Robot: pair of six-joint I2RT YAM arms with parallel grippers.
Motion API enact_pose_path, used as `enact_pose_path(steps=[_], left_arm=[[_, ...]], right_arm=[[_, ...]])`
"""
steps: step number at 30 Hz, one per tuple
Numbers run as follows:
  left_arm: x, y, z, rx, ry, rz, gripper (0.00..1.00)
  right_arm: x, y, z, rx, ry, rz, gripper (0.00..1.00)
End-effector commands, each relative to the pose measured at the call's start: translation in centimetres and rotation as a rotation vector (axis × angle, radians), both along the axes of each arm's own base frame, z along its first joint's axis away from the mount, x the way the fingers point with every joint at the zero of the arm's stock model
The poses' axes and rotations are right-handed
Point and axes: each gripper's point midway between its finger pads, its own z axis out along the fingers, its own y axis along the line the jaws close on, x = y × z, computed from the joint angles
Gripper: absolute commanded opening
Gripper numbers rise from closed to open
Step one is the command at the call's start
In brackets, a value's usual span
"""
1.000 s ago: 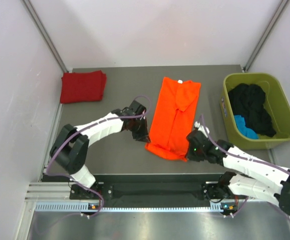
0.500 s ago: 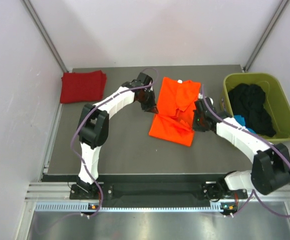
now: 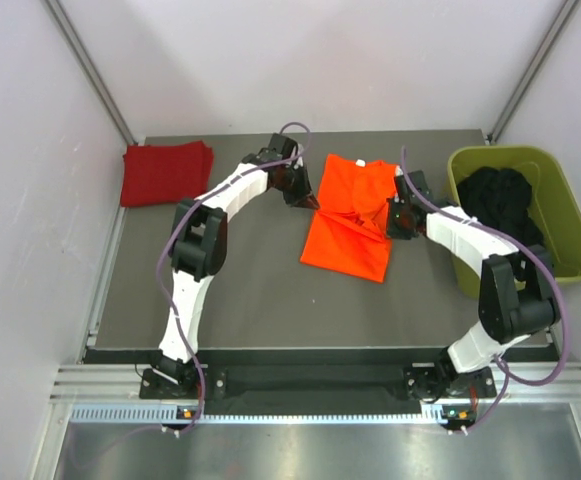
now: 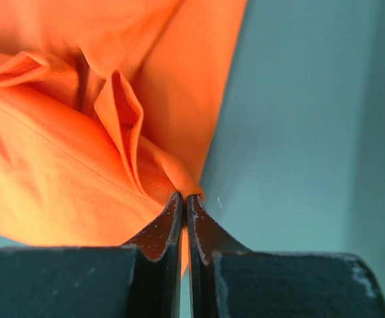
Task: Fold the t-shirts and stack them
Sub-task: Fold the tshirt
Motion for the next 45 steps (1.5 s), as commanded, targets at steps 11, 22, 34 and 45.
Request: enact_pose_path(steps=[11, 22, 34, 45], left_arm=[[4.5, -0.9, 1.5, -0.134, -0.099, 0.031, 0.00], [5.8, -0.9, 1.6, -0.178, -0.121, 0.034, 0.18], [6.0, 3.6, 7.7, -0.066, -0.308, 0.073, 0.41], [-1.3, -2.4, 3.1, -0.019, -0.233, -0.134, 0.21]], right_arm=[[4.9, 0.5, 2.6, 0.013, -0.108, 0.094, 0.00], [7.8, -0.1, 1.4, -0.006, -0.113, 0.094, 0.12], [6.0, -1.8, 5.3, 0.037, -0.126, -0.005, 0.40], [2.9, 2.2, 2.4, 0.147, -0.032, 0.149, 0.14]])
